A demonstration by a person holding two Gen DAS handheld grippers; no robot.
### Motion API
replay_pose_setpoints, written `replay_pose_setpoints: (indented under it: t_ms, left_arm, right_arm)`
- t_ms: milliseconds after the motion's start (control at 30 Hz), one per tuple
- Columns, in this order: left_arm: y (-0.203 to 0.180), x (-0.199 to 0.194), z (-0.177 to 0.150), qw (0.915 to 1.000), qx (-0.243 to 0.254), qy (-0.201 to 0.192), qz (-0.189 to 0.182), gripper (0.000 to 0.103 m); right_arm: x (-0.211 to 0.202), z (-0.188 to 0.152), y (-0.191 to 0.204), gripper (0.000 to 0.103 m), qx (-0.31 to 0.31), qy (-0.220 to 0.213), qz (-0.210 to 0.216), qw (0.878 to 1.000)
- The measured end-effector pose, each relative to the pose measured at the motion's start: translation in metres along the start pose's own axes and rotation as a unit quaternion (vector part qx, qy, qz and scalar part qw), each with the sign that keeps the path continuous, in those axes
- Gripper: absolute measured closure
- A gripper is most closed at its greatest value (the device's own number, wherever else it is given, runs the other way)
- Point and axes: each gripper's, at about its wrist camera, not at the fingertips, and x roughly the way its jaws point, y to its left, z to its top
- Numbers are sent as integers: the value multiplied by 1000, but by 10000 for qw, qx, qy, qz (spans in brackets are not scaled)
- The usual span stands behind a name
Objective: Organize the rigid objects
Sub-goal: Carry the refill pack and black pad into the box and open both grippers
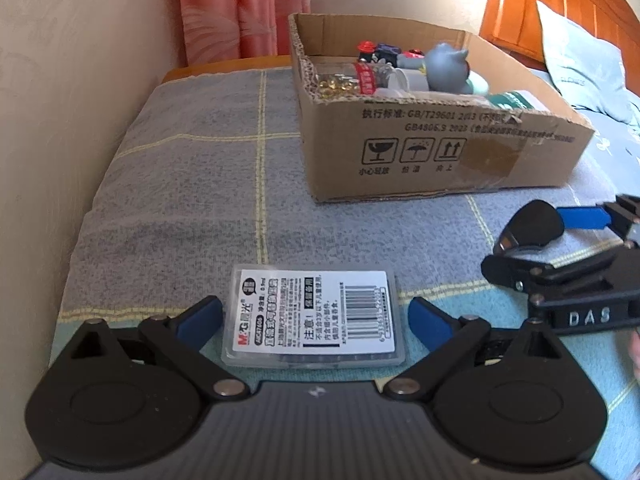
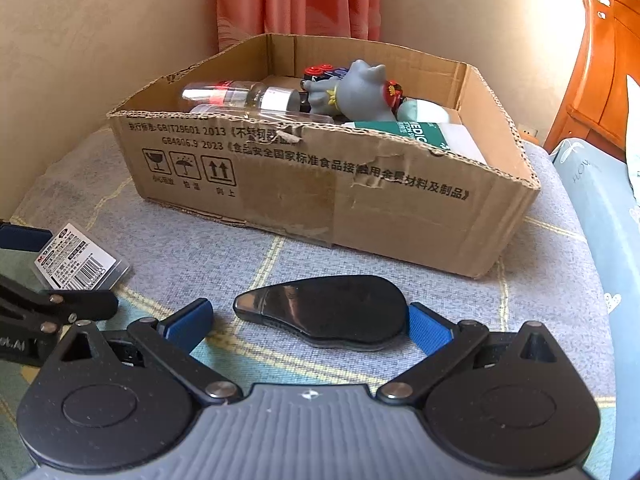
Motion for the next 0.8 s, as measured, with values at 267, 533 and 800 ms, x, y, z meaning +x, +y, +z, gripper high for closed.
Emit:
replay_pose_setpoints:
  t_ms: [267,533,800]
  left_arm:
    - [-1,-2,0,9999,-2,-3,136,13]
    - [-1,-4,0,9999,42,49,127,13]
    - [2,-13,-1,9999,106,50,-6,13]
  right_arm:
    - [-6,0,1,10,-83,-3,55,10000]
    - [-7,0,-1,10,-130,59,157,9998]
    - [-21,-2,-4,10,-251,15,395,9989]
